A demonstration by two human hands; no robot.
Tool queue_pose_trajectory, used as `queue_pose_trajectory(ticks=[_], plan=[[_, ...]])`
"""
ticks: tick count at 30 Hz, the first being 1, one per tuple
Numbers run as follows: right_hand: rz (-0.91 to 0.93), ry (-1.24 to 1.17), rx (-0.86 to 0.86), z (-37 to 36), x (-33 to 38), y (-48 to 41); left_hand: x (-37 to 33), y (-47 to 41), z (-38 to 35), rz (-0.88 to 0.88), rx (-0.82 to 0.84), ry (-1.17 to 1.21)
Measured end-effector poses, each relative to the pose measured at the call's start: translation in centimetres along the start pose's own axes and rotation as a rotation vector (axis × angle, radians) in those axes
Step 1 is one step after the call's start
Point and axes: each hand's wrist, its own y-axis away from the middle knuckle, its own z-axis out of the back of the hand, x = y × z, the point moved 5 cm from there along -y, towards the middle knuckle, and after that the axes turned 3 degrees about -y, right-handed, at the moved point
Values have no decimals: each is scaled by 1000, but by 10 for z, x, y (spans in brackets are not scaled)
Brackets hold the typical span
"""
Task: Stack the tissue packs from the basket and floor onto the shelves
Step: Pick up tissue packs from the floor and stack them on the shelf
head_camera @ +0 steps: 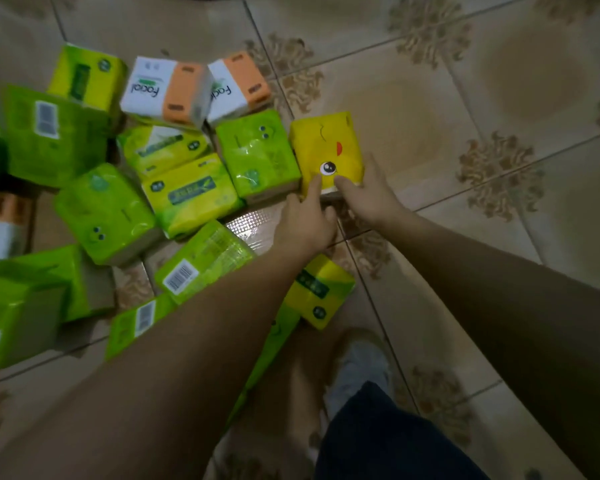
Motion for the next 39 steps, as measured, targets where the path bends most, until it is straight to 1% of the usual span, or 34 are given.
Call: queue_pose_trajectory(ticks=[2, 4, 5, 6, 7, 8, 9, 11, 12, 14, 15, 19, 21, 23, 26, 30, 32, 34, 36, 39], plan=[[-46, 32, -53, -2, -7, 8, 3, 4, 2, 32, -104, 97], [-98, 184, -218, 9, -10, 20, 9, 11, 8, 117, -274, 207], [-89, 233, -313, 17, -8, 26, 14, 13, 9, 175, -316, 265], [-44, 252, -387, 23, -6, 30, 19, 15, 6, 220, -306, 301], [14, 252, -414, 26, -4, 28, 22, 13, 2, 232, -268, 315], [59, 252, -377, 25, -3, 24, 23, 11, -1, 206, -226, 331], [78, 247, -284, 19, -5, 17, 23, 8, -2, 167, -197, 351], [30, 151, -63, 4, -9, 11, 20, 4, -3, 122, -144, 423], [10, 58, -11, 0, -8, 13, 17, 4, -2, 123, -120, 477], [5, -89, -13, 2, 1, 24, 13, 10, 5, 150, -124, 596], [13, -105, -28, 7, 6, 33, 13, 14, 8, 154, -131, 641], [68, -29, -61, 47, 37, 78, -6, 58, 38, 72, -164, 751], [110, -8, -55, 64, 64, 106, -22, 87, 63, 76, -188, 800], [145, -20, -50, 78, 95, 141, -41, 121, 97, 22, -247, 772], [245, -18, -97, 100, 154, 203, -62, 188, 155, -62, -356, 646], [437, 17, -1, 106, 243, 309, -58, 291, 227, -177, -522, 567], [564, 24, 35, 100, 290, 366, -51, 353, 267, -197, -611, 547], [683, 23, 70, 86, 334, 422, -41, 424, 306, -254, -715, 528], [792, 33, 125, 65, 378, 482, -25, 498, 344, -308, -823, 453], [983, 38, 189, 27, 433, 576, 12, 602, 402, -241, -1014, 298]])
